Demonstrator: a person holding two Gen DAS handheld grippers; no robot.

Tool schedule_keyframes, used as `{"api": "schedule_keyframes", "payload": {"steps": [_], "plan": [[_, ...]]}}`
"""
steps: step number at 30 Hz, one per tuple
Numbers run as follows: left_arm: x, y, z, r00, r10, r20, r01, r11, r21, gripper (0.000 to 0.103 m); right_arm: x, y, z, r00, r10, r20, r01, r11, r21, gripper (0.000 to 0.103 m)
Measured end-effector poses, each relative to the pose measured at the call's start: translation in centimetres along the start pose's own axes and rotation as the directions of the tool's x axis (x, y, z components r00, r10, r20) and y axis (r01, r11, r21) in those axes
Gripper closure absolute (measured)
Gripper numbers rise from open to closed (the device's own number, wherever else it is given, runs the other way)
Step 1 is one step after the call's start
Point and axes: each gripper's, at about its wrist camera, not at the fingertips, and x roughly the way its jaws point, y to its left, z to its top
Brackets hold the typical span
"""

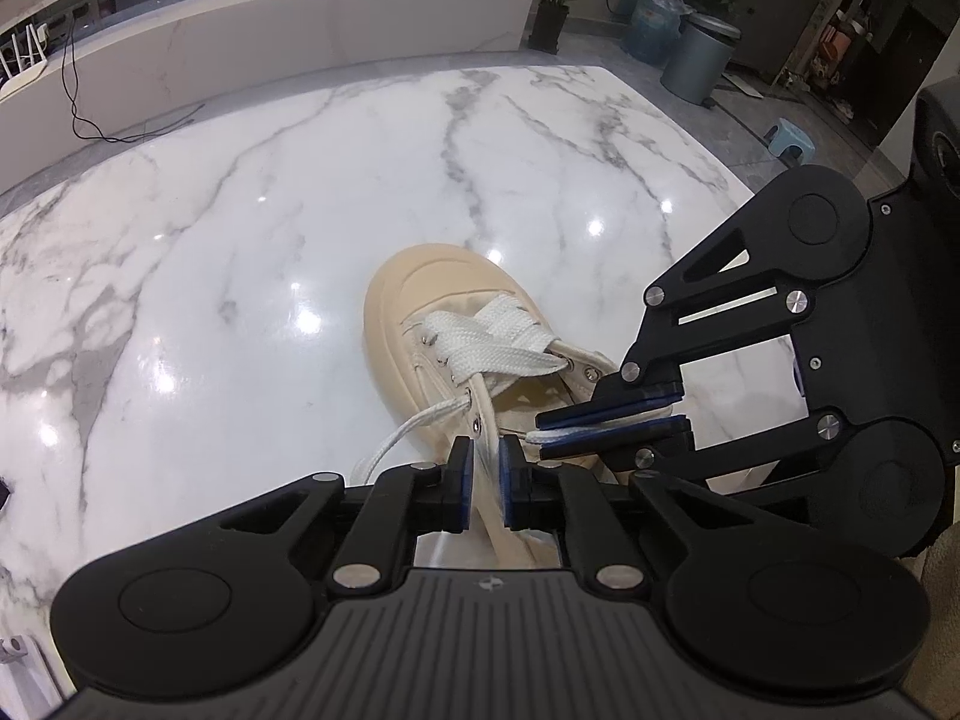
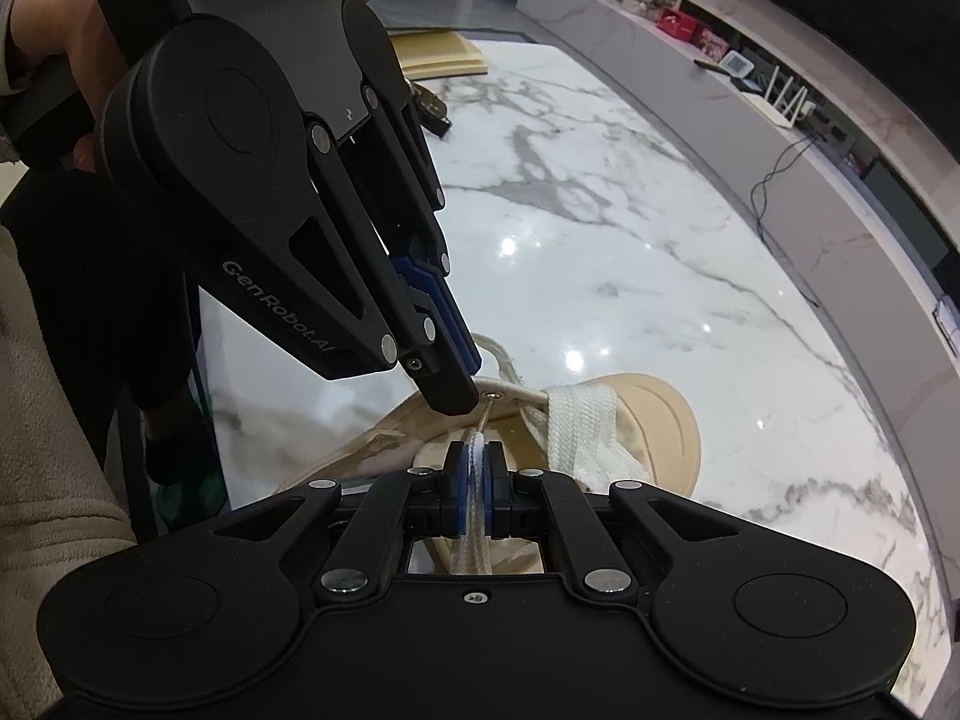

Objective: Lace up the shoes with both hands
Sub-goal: 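Move the open left gripper to the eyelet to grasp the emerging lace tip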

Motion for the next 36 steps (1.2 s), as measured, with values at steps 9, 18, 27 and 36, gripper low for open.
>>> {"api": "schedule_keyframes", "payload": {"steps": [9,18,27,36], "plan": [[0.0,-0.1,0.0,1.0,0.007,-0.004,-0.007,1.0,0.009,0.094,-0.4,0.2,0.2,1.0,-0.002,0.014,0.002,1.0,-0.007,0.1],[0.1,-0.3,0.0,1.0,0.009,-0.007,-0.009,1.0,0.017,0.093,-0.5,-0.1,0.3,1.0,-0.002,0.015,0.002,1.0,-0.005,0.1],[0.1,-0.3,0.0,1.0,0.011,-0.007,-0.011,1.0,0.023,0.093,0.3,-0.5,0.5,1.0,0.0,0.008,0.0,1.0,0.004,0.1],[-0.1,-0.6,-0.1,1.0,0.013,-0.006,-0.013,0.999,0.037,0.093,1.0,-0.7,0.9,1.0,0.0,0.005,0.0,1.0,0.026,0.1]]}}
